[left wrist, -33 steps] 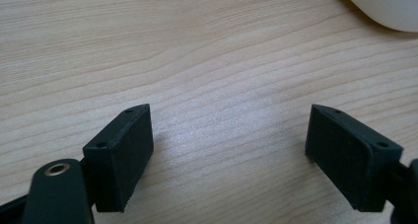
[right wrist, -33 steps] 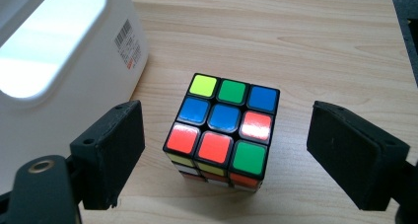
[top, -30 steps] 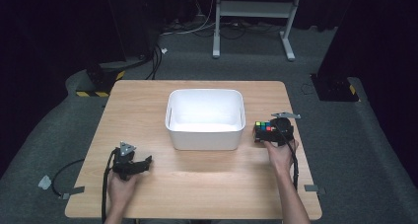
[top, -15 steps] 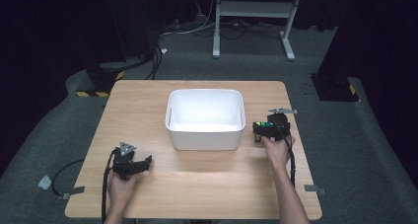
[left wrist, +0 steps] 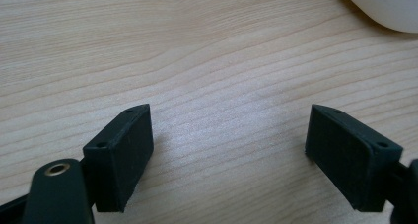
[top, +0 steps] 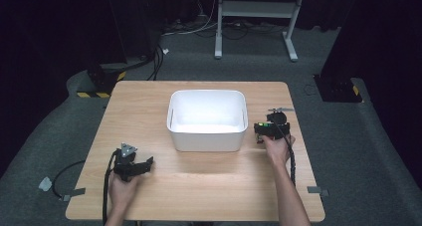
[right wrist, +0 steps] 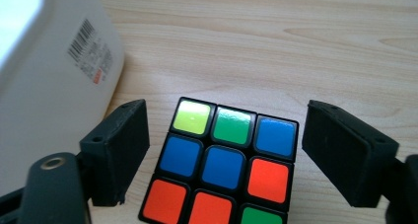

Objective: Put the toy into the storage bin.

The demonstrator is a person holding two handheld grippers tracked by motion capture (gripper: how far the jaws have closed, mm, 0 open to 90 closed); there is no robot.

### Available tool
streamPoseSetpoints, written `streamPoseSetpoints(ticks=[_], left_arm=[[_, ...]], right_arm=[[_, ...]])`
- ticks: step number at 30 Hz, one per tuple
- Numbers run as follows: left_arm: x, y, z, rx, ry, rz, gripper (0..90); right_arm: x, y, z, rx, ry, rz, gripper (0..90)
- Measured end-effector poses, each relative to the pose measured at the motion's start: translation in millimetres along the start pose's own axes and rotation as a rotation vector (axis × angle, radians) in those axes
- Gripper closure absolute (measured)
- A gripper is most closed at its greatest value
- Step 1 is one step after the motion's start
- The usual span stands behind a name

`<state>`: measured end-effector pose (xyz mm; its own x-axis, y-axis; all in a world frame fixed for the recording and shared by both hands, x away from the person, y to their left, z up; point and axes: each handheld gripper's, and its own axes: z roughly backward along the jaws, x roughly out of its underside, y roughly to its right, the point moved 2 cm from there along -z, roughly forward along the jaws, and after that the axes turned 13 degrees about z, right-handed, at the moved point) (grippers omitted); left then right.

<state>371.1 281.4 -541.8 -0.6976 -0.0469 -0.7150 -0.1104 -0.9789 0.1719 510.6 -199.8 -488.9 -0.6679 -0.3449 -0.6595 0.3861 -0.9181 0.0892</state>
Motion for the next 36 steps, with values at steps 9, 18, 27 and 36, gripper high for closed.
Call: streamPoseSetpoints(ticks=[9,18,27,36], left_arm=[[0.0,0.1,0.0,-0.001,0.000,0.000,18.4],[0.1,0.1,0.0,-0.001,0.000,-0.001,18.4],[0.1,0.0,0.1,0.000,0.000,0.000,18.4],[0.1,0.1,0.0,0.000,0.001,0.001,18.4]], right_arm=[[0.3,-2.0,-3.4,0.021,-0.010,0.016,30.5],[3.8,-2.4,-9.2,0.021,-0.053,0.047,33.0],[3.5,-5.3,-7.5,0.052,-0.042,0.081,34.0],[-1.7,-7.4,11.5,0.022,0.001,0.102,34.0]])
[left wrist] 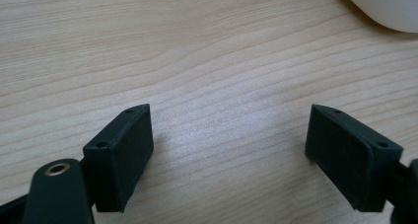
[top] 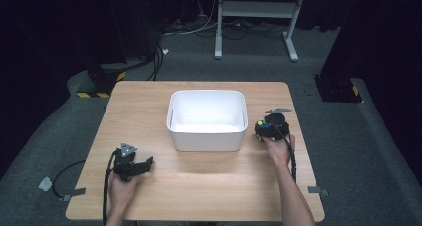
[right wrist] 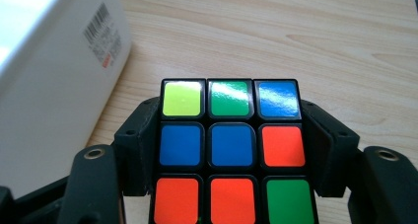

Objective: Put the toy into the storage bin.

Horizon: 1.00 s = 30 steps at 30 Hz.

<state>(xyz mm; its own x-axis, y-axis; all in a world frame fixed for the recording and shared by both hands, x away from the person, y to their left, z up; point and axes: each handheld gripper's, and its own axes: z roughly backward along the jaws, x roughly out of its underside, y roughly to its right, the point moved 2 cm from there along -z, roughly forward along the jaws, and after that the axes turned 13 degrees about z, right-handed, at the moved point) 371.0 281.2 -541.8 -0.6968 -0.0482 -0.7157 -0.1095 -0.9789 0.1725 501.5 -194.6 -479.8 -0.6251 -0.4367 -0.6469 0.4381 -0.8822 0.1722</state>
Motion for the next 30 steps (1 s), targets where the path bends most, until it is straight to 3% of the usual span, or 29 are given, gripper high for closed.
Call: streamPoseSetpoints(ticks=[4,16,30], left_arm=[[0.0,0.0,0.0,0.000,0.000,0.000,18.3],[0.0,-0.1,0.1,0.000,-0.001,-0.001,18.3],[0.0,-0.1,0.1,0.000,-0.001,-0.001,18.3]], right_arm=[[-2.6,-0.5,9.2,-0.004,0.027,0.021,34.0],[-6.3,0.4,35.7,-0.087,0.096,0.030,34.0],[-3.7,1.2,49.5,-0.128,0.116,0.041,34.0]])
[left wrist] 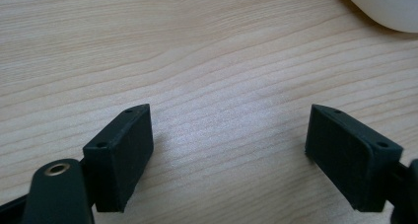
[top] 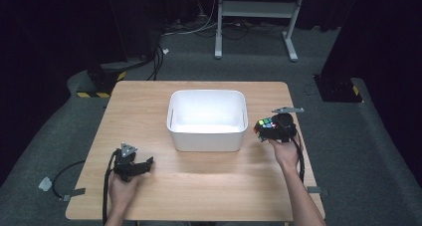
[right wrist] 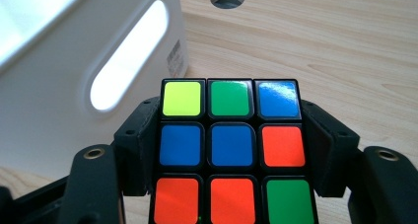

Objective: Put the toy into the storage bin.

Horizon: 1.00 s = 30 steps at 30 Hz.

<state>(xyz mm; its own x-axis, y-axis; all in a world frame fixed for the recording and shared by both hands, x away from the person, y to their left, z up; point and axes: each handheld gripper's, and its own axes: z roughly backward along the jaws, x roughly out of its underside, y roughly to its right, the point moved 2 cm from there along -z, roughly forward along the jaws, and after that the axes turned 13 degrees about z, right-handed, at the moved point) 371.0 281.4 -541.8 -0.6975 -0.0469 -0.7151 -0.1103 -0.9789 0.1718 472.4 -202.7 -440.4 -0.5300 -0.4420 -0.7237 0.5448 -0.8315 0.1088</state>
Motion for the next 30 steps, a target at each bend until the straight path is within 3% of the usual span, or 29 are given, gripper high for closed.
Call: streamPoseSetpoints(ticks=[18,30], left_arm=[[0.0,0.0,0.0,0.000,0.000,-0.001,18.4],[0.0,0.0,0.0,0.000,0.000,-0.001,18.3]], right_arm=[[-11.3,-7.9,42.0,-0.022,0.048,0.057,34.0],[-23.1,-15.6,57.8,-0.040,0.059,0.094,34.0]])
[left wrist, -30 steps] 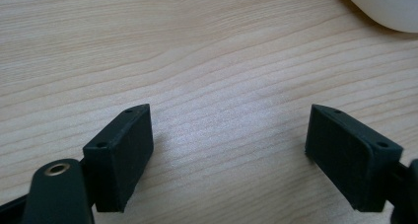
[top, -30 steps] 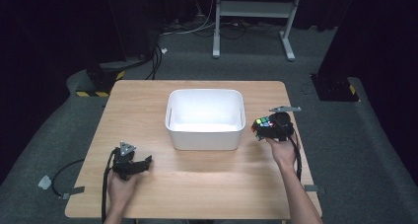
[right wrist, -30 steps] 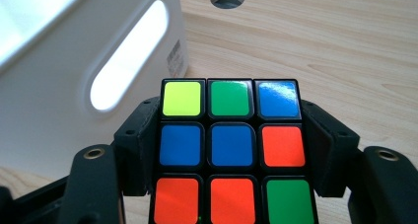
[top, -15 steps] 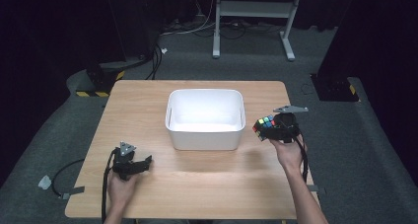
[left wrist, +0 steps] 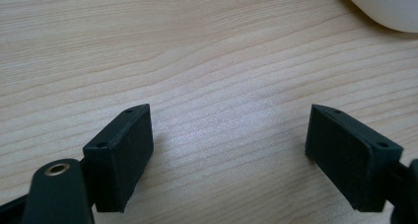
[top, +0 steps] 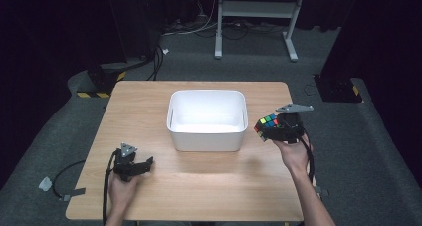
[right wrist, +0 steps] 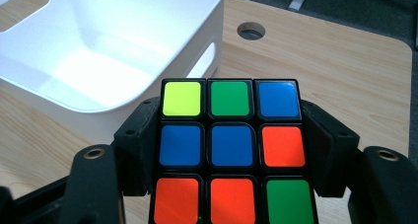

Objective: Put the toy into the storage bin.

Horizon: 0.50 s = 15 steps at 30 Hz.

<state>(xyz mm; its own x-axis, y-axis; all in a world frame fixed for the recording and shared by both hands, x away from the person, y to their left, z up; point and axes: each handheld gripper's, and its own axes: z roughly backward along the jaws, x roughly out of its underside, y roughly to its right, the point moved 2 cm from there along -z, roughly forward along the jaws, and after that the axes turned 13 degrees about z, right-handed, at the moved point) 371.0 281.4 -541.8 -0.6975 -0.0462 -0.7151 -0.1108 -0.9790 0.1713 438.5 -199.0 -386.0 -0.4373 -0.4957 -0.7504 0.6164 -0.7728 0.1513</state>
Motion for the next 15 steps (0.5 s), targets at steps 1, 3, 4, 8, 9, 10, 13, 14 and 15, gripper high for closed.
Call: streamPoseSetpoints(ticks=[1,3,4,8,9,10,13,14,15], left_arm=[[0.0,0.0,0.0,0.000,0.000,0.000,18.3],[0.1,0.1,0.0,-0.001,0.000,0.001,18.3],[0.0,0.0,0.0,-0.001,0.001,-0.001,18.3],[0.0,0.0,0.0,-0.001,0.000,-0.001,18.3],[0.0,0.0,0.0,-0.001,0.000,-0.001,18.4],[0.0,0.0,0.0,-0.001,0.000,-0.001,18.3],[0.0,0.0,0.0,-0.001,0.000,-0.001,18.3],[0.0,0.1,0.0,-0.001,0.000,0.000,18.3],[0.0,0.0,0.0,-0.001,0.000,-0.001,18.3]], right_arm=[[-0.8,-0.2,1.1,-0.003,0.003,-0.004,34.0],[-3.2,-0.3,3.9,-0.012,0.016,-0.007,34.0],[-4.5,-0.8,5.3,-0.017,0.019,-0.011,34.0],[-10.3,-3.8,9.4,-0.028,0.027,0.005,34.0],[-11.8,-4.7,10.7,-0.031,0.033,0.006,34.0],[-13.6,-5.4,12.5,-0.036,0.043,0.008,34.0],[-17.6,-6.4,15.8,-0.040,0.057,0.010,34.0],[-19.1,-6.7,16.9,-0.042,0.058,0.011,34.0],[-20.6,-6.6,17.8,-0.045,0.061,0.014,33.9]])
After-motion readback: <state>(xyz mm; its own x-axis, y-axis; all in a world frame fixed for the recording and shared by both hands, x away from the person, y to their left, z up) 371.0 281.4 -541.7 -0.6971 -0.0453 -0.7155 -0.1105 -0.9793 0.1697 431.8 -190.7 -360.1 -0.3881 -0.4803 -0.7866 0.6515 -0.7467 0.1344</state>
